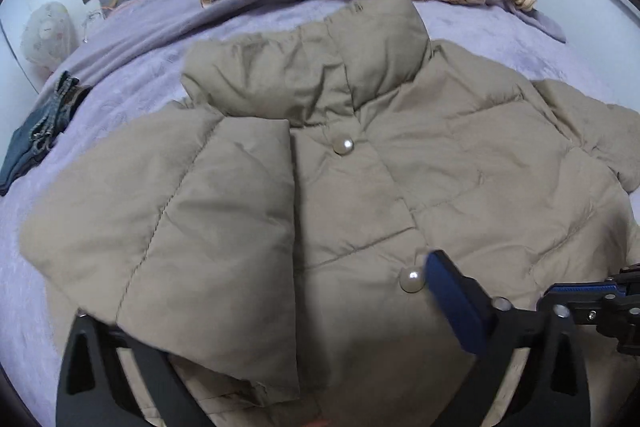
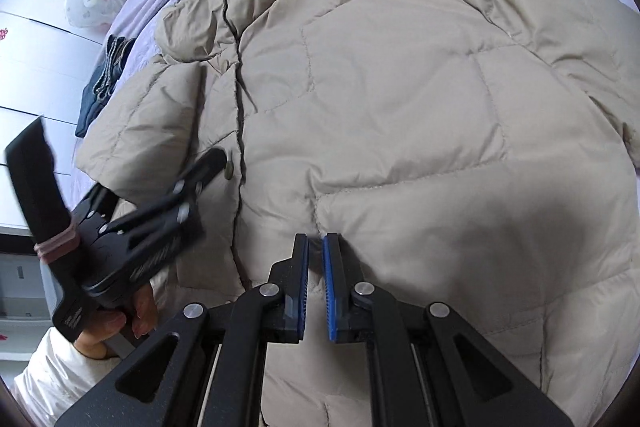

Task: Fold large clothes

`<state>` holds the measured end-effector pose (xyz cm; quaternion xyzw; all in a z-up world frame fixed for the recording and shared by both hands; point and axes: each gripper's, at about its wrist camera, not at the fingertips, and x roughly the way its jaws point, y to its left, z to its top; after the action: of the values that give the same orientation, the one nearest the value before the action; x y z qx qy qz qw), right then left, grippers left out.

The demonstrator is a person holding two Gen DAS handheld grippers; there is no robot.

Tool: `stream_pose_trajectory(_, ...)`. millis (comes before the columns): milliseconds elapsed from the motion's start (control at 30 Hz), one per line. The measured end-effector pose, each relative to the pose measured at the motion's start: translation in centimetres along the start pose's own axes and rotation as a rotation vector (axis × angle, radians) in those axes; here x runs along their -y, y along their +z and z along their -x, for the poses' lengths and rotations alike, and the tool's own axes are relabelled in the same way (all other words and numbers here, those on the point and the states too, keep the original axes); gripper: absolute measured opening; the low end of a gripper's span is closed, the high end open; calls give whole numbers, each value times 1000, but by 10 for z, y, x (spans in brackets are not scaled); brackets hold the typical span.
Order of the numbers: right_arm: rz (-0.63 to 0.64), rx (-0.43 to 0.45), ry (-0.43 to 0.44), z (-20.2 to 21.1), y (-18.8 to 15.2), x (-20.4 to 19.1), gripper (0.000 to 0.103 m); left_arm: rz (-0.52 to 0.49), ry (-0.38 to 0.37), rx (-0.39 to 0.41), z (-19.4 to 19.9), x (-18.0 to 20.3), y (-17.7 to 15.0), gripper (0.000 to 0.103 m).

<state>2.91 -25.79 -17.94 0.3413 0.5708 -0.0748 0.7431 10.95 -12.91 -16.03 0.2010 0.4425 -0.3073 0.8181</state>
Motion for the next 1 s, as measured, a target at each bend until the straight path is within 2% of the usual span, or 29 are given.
stream_pose_trajectory(100, 36, 9, -12, 7, 4, -6, 13, 18, -3, 6, 14, -13, -3, 103)
stream_pose_trajectory(133, 60, 16, -22, 11, 3, -10, 28, 37, -9, 19, 25, -21, -7, 103)
stream_pose_trajectory(167, 91, 27, -38, 17, 0, -13, 60, 61, -13, 35, 35, -33, -11, 103)
stream_pose_trajectory(200, 138, 46, -60, 19, 2, -26, 75, 93, -6, 50, 43, -48, -13, 103)
stream_pose_trajectory(233, 179, 70, -64, 25, -1, -32, 86, 130, 17, 63, 51, -64, -17, 103)
stream_pose_trajectory(300, 297, 106, -67, 27, -1, -63, 86, 222, 64, 62, 61, -105, -27, 100)
stream_pose_trajectory(367, 426, 130, -95, 24, -3, -96, 86, 329, 119, 23, 59, -148, -40, 76)
stream_pose_trajectory(500, 708, 159, -218, -8, -21, -170, 86, 520, 133, -68, 37, -212, -70, 75)
stream_pose_trajectory(600, 872, 207, -342, -38, -33, -210, 86, 520, 169, -106, 20, -222, -86, 75)
stream_pose_trajectory(633, 891, 227, -363, -45, -30, -218, 86, 510, 184, -116, 15, -221, -89, 75)
stream_pose_trajectory(700, 846, 271, -382, -45, -17, -219, 85, 511, 192, -128, 8, -220, -93, 75)
stream_pose_trajectory(800, 625, 323, -340, -21, 18, -188, 85, 528, 190, -124, 4, -217, -93, 75)
stream_pose_trajectory(833, 555, 326, -311, -17, 26, -172, 84, 529, 190, -124, 3, -217, -94, 75)
stream_pose_trajectory(867, 469, 316, -255, -9, 33, -151, 71, 527, 191, -125, 4, -216, -94, 75)
stream_pose_trajectory(900, 395, 299, -202, -4, 37, -132, 52, 524, 192, -126, 3, -216, -94, 75)
stream_pose_trajectory(933, 307, 267, -139, -2, 41, -110, 2, 520, 192, -127, 2, -215, -94, 75)
stream_pose_trajectory(1000, 122, 213, -42, -5, 42, -65, 4, 514, 187, -125, 0, -214, -93, 75)
